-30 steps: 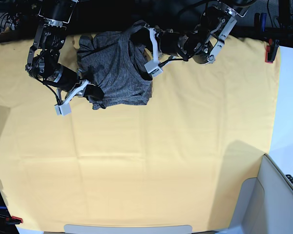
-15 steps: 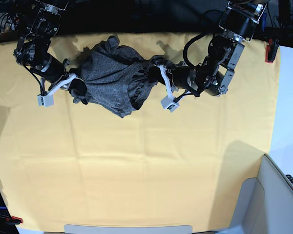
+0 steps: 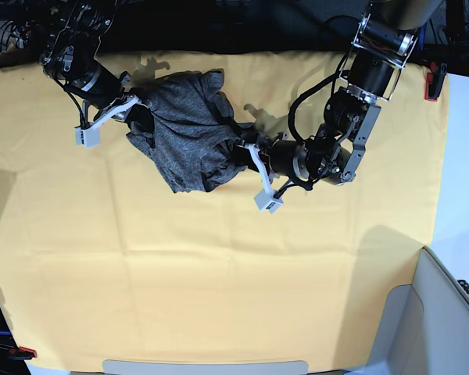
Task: Fold the T-shirt properly
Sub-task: 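Lift the bundle with both grippers and pull it away from the table edge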
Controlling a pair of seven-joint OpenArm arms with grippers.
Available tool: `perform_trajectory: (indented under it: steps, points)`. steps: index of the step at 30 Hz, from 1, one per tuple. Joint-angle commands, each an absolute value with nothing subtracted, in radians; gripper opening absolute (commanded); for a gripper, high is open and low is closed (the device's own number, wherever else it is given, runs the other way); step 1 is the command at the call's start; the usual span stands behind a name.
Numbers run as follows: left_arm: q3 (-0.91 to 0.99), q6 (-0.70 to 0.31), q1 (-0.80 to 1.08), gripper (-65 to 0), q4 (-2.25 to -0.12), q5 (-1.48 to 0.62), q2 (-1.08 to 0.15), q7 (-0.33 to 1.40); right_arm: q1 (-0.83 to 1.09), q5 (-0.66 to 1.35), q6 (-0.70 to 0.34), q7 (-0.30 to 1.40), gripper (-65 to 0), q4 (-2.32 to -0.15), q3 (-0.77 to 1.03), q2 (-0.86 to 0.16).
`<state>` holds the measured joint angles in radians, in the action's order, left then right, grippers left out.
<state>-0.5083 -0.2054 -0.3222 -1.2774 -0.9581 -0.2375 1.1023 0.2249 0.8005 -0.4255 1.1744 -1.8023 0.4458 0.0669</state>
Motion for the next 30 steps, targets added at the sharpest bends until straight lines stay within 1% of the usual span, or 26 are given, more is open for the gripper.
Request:
perform_trajectory:
  steps: [1, 6, 11, 17, 22, 24, 26, 27, 28, 30]
  points:
    - [-0.503, -0.186, -0.363, -64.4, -1.265, -0.924, -0.24, 1.081, 0.237, 0.806, -0.429, 1.193, -65.0, -1.817, 0.443, 0.064]
    - [-0.504, -0.186, -0.407, -64.5, -1.213, -0.924, -0.229, 1.044, 0.257, 0.806, -0.429, 1.193, -65.0, -1.824, 0.441, 0.09]
    - [-0.504, -0.186, -0.438, -64.4, -1.202, -0.924, -0.2, 1.04, 0.263, 0.806, -0.429, 1.193, -65.0, -1.824, 0.433, 0.091]
    - [-0.504, -0.186, -0.45, -64.4, -1.202, -0.918, -0.18, 1.04, 0.263, 0.803, -0.426, 1.193, -65.0, -1.824, 0.337, 0.091]
    - [-0.504, -0.186, -0.447, -63.9, -1.202, -0.897, -0.165, 1.04, 0.248, 0.75, -0.426, 1.193, -64.8, -1.824, 0.331, 0.091]
    - [-0.503, -0.186, -0.447, -60.0, -1.204, -0.901, -0.165, 1.04, 0.243, 0.704, -0.426, 1.193, -64.8, -1.824, 0.326, 0.091]
    - [-0.495, -0.186, -0.447, -52.1, -1.208, -0.903, -0.165, 1.041, 0.243, 0.664, -0.426, 1.193, -64.5, -1.824, 0.321, 0.094]
    - [-0.493, -0.186, -0.446, -47.2, -1.216, -0.903, -0.163, 1.041, 0.243, 0.65, -0.426, 1.193, -63.4, -1.824, 0.321, 0.097]
    - [-0.493, -0.186, -0.446, -43.2, -1.228, -0.903, -0.163, 1.04, 0.243, 0.642, -0.426, 1.193, -61.4, -1.824, 0.321, 0.101]
    - [-0.492, -0.186, -0.444, -37.1, -1.254, -0.903, -0.163, 1.041, 0.243, 0.636, -0.426, 1.193, -53.5, -1.83, 0.323, 0.097]
